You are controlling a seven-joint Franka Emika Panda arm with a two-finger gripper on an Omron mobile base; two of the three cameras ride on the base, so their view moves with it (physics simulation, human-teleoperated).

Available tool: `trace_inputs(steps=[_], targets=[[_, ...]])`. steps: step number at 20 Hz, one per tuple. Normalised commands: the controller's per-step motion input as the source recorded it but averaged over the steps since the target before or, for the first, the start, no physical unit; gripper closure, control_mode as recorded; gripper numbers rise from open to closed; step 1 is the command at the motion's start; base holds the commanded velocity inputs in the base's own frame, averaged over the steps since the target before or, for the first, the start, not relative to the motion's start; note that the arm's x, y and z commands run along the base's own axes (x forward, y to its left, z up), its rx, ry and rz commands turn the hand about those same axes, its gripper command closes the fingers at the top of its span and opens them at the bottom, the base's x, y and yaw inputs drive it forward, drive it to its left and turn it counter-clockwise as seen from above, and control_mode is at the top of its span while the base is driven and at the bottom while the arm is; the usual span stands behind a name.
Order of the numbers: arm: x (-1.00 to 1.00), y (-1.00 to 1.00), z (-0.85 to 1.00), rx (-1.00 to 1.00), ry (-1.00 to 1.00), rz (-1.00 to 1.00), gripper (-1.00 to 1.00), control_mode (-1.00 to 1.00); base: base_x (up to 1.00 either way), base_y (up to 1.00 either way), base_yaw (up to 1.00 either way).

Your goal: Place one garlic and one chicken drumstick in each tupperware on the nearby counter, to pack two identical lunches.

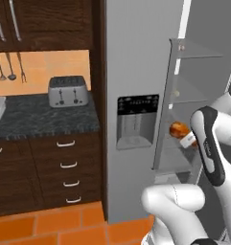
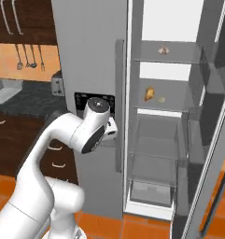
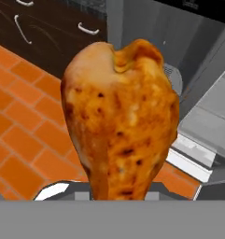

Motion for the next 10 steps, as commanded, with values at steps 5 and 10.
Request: trace_inputs(steps=[5, 10], targets=[[0.0, 0.0, 0.0, 0.0, 0.0, 0.0, 1.0, 1.0, 0.29, 1.0, 0.0], [0.0, 0.0, 0.0, 0.0, 0.0, 0.0, 1.0, 1.0, 0.89, 1.0, 0.0]])
